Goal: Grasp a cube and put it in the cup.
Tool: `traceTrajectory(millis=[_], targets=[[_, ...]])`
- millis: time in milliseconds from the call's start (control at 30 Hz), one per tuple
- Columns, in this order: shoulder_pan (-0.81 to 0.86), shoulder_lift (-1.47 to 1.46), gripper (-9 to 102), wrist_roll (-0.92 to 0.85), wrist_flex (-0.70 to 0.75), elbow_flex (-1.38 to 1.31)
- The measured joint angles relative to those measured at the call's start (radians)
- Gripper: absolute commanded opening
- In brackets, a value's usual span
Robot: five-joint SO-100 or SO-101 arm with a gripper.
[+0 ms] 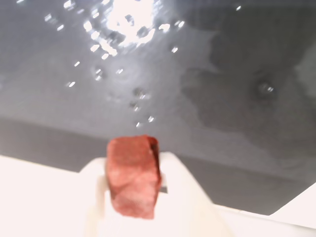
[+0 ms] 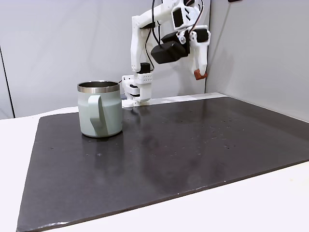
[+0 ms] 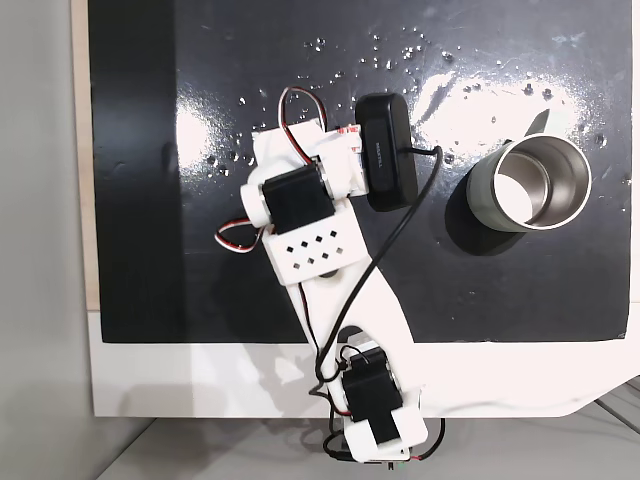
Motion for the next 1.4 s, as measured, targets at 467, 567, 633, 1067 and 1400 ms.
traceTrajectory(millis=[467,567,633,1067,1400], targets=[[0.114,0.086,0,0.02,0.069,-0.063],[0.192,0.086,0,0.021,0.081,-0.106],[0.245,0.086,0,0.021,0.089,-0.127],[0.62,0.083,0,-0.091,0.097,-0.236],[0.876,-0.078,0,-0.233,0.097,-0.31]])
